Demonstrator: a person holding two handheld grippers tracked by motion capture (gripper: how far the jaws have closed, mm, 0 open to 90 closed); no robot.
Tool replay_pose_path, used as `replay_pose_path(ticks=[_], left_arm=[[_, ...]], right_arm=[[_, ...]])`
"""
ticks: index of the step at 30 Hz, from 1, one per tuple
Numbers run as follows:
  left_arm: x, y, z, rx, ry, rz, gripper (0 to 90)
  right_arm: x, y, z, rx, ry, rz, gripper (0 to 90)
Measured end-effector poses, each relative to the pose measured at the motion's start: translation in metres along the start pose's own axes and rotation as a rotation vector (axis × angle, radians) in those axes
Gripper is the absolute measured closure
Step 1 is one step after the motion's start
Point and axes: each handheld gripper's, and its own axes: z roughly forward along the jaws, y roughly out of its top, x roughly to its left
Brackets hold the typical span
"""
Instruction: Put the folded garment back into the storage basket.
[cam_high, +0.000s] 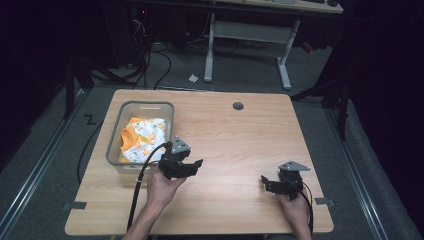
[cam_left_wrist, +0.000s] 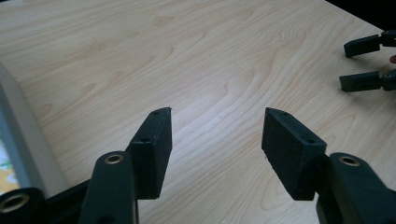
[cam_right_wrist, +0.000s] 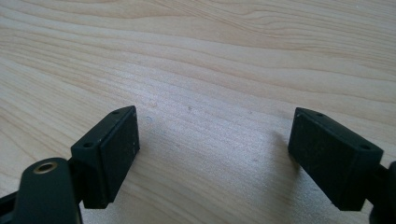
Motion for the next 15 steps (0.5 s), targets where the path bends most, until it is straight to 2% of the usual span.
replay_pose_path(ticks=[7,15], left_arm=[[-0.006,-0.002,0.008,0.001,-0.021,0.0,43.0],[-0.01,-0.008,0.022,0.024,-0.048,-0.011,43.0]], right_arm=[[0.0,0.0,0.0,0.0,0.0,0.0,16.4],[0.0,0.0,0.0,0.0,0.0,0.0,16.5]])
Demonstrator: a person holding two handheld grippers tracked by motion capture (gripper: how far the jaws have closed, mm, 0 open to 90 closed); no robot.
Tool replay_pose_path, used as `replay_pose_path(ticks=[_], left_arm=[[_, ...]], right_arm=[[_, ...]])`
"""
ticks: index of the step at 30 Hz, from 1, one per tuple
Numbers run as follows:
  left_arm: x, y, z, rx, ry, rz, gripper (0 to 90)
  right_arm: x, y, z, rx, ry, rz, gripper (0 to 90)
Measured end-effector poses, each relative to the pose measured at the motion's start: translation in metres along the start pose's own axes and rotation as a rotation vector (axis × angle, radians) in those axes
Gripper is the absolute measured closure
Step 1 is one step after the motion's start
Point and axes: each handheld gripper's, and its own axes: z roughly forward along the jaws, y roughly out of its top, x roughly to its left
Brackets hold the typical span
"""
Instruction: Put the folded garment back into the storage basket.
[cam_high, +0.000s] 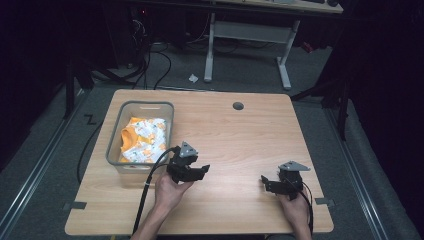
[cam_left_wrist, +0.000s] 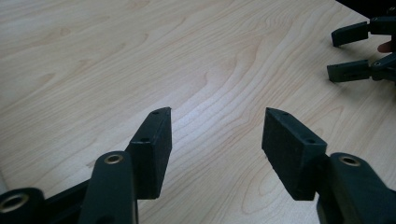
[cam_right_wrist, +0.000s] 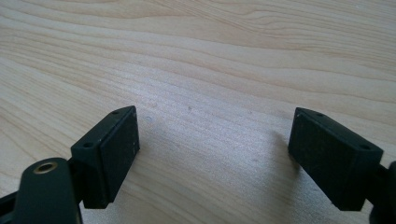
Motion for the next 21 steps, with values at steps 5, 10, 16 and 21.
replay_pose_path(ticks=[5,10,16,21], left_arm=[[-0.001,-0.003,0.006,0.021,-0.001,0.011,43.0],[0.001,-0.008,0.012,0.021,-0.003,-0.013,43.0],[0.002,-0.016,0.023,0.037,-0.01,-0.041,42.8],[-0.001,-0.021,0.033,0.061,-0.003,-0.04,42.2]], right_arm=[[0.0,0.0,0.0,0.0,0.0,0.0,16.5],[0.0,0.0,0.0,0.0,0.0,0.0,16.4],[0.0,0.0,0.0,0.0,0.0,0.0,16.5],[0.0,0.0,0.0,0.0,0.0,0.0,16.4]])
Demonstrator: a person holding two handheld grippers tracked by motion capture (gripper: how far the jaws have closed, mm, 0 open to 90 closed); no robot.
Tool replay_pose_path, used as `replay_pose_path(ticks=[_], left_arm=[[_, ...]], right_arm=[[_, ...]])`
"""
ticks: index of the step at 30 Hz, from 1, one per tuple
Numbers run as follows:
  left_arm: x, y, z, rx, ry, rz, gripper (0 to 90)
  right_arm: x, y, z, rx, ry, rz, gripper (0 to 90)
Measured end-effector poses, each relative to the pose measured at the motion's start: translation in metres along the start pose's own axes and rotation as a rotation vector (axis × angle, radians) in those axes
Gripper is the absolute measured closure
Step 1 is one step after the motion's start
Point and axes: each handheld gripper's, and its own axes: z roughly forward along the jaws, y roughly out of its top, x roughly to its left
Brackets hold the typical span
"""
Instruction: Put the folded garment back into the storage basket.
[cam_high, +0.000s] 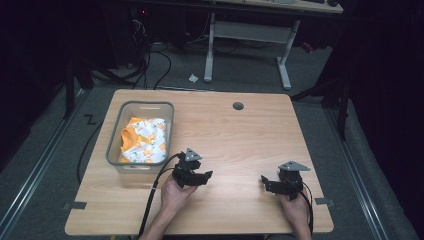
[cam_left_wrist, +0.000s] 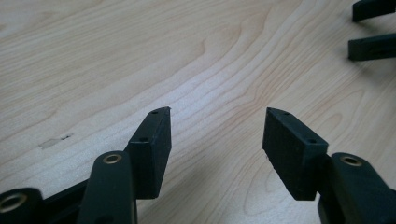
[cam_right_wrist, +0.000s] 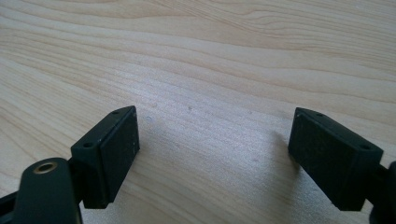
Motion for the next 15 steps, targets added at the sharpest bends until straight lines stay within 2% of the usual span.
replay_pose_path(ticks=[5,9,15], left_arm=[[-0.003,-0.003,0.009,0.027,0.029,0.027,41.3],[-0.002,-0.009,0.016,0.041,0.047,0.023,41.2],[0.0,-0.016,0.019,0.016,0.09,0.012,40.7]], right_arm=[[0.0,0.0,0.0,0.0,0.0,0.0,16.5],[0.0,0.0,0.0,0.0,0.0,0.0,16.4],[0.0,0.0,0.0,0.0,0.0,0.001,16.4]])
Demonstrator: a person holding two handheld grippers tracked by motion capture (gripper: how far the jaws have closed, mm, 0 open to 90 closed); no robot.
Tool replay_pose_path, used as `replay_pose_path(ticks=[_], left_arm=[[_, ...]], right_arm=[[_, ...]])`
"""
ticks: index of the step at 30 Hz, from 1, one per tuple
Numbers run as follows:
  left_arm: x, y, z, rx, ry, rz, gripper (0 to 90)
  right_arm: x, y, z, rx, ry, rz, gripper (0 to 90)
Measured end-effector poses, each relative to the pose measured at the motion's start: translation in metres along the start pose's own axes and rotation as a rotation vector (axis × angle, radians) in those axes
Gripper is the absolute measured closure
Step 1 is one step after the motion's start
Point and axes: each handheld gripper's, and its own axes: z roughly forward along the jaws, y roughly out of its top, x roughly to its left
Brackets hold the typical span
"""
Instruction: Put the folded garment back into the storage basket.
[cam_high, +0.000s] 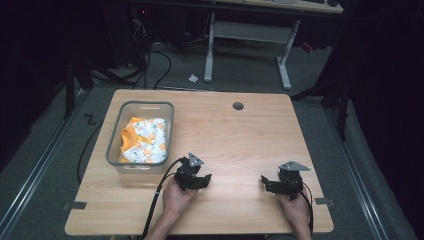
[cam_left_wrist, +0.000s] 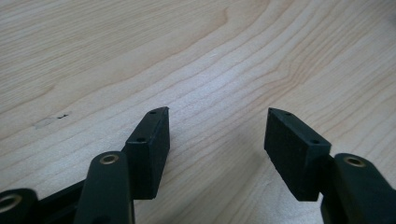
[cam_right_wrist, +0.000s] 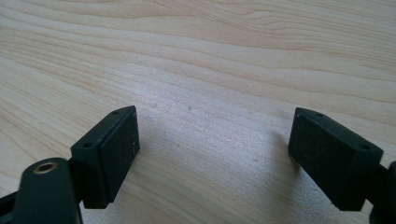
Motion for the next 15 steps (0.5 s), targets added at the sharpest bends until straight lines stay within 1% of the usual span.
replay_pose_path(ticks=[1,2,4,5,11,15], left_arm=[[0.0001,-0.0004,0.0003,-0.004,0.007,0.004,40.4],[0.0002,-0.0017,0.0015,-0.018,0.024,0.017,39.9],[-0.0013,-0.0072,0.0042,-0.064,0.054,0.043,38.1],[-0.0032,-0.0075,0.0045,-0.061,0.073,0.056,37.4],[-0.0035,-0.0074,0.005,-0.06,0.078,0.05,33.6],[-0.0034,-0.0074,0.005,-0.059,0.078,0.049,33.2]], right_arm=[[0.0,0.0,0.0,0.0,0.0,0.0,16.5],[-0.0001,0.0,0.0,0.0,0.0,-0.001,16.4],[-0.0001,0.0,0.0001,-0.001,0.0,-0.002,16.4],[0.0,0.0,0.0001,-0.001,0.0,-0.001,16.4],[-0.0001,-0.0001,0.0001,-0.001,0.0,-0.001,16.4],[0.0,-0.0001,0.0001,-0.002,0.0,0.0,16.4]])
